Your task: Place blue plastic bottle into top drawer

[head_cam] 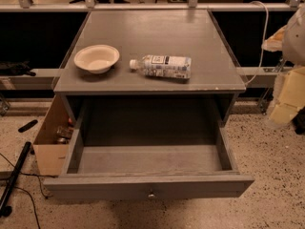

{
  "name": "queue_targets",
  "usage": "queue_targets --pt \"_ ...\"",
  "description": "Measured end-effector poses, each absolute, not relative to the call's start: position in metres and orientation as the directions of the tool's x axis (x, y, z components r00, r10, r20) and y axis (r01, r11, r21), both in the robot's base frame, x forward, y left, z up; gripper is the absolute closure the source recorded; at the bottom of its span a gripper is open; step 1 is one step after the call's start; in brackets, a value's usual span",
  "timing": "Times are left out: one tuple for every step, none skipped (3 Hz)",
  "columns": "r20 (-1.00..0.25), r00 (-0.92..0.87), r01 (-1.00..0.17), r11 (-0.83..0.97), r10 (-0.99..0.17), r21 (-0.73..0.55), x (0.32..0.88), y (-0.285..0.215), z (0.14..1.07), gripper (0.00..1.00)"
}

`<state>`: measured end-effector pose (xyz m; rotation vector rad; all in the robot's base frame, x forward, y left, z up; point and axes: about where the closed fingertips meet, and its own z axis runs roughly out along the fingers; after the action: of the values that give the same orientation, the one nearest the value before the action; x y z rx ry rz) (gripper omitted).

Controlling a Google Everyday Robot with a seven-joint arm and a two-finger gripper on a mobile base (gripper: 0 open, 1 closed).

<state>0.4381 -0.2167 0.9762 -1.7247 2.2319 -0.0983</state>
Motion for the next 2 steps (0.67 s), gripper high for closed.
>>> queue_targets --pt "-0.207 -0.221 -0.931 0.270 -0.953 -0.246 0.4381 -0.2167 0.9762 0.00" --pt "-0.262 -0.198 -0.930 0.265 -0.945 -0.253 0.4452 -0.2148 0.9796 0.00"
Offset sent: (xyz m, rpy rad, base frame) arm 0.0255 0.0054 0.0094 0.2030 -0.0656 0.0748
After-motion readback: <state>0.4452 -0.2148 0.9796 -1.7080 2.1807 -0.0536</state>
